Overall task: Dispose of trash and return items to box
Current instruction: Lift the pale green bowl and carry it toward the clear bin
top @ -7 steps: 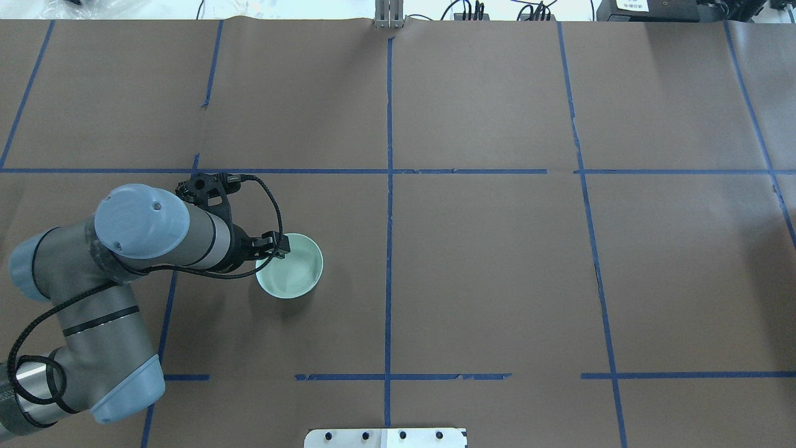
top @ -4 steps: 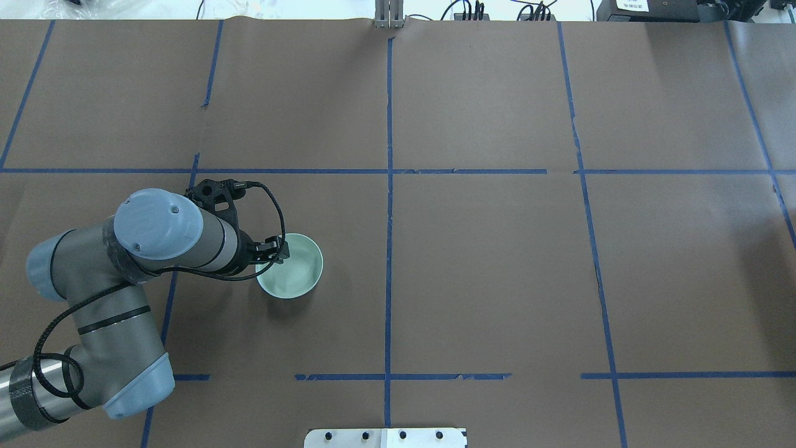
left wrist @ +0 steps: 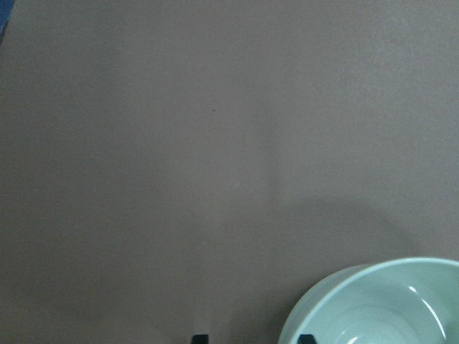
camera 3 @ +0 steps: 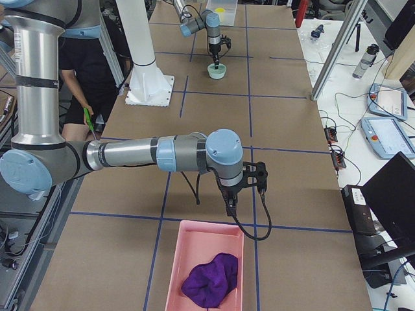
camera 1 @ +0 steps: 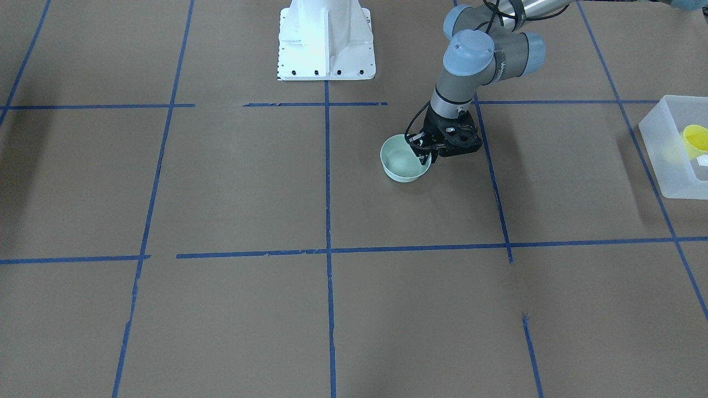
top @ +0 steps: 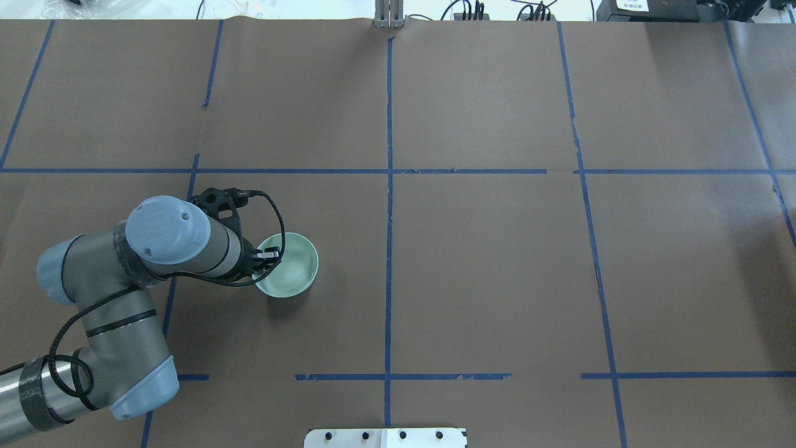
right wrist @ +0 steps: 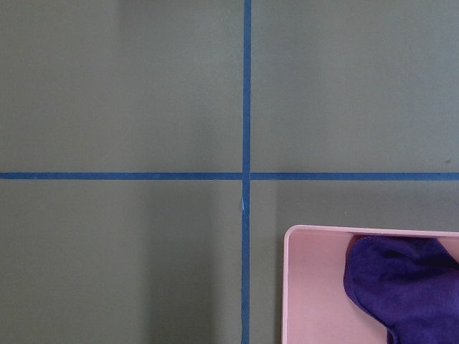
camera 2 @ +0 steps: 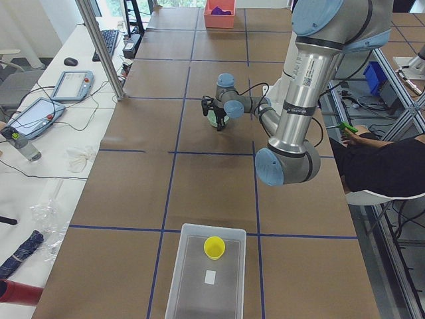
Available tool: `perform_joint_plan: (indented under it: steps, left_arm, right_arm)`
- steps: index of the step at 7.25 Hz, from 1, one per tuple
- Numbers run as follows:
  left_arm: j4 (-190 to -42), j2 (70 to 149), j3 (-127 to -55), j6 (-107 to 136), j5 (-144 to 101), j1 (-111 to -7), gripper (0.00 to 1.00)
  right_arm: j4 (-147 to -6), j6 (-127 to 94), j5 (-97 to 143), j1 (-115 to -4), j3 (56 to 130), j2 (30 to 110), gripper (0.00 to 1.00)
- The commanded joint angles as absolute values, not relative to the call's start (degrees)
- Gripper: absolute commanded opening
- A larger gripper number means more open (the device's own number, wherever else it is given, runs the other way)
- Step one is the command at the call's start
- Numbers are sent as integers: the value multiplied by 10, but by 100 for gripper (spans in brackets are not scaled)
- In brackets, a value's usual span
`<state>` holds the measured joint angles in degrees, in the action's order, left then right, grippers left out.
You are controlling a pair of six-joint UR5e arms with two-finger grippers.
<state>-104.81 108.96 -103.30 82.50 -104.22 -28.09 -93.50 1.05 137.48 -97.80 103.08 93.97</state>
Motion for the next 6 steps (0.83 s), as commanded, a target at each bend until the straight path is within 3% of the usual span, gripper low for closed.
perform_joint_plan:
  steps: [1, 3, 6]
  left_arm:
    - [-1047, 1090, -1044, 823, -1062, -282, 0]
    - [-1039, 1081, -1098, 821, -1113, -301, 0]
    - [-956, 1079, -1149, 714, -1145, -415, 0]
  right_arm:
    - [-934, 9, 1375, -972, 1032, 939, 100]
    - [-935, 10, 1362, -946, 1031, 939, 100]
    - [-933, 7, 1329, -928, 1027, 947, 100]
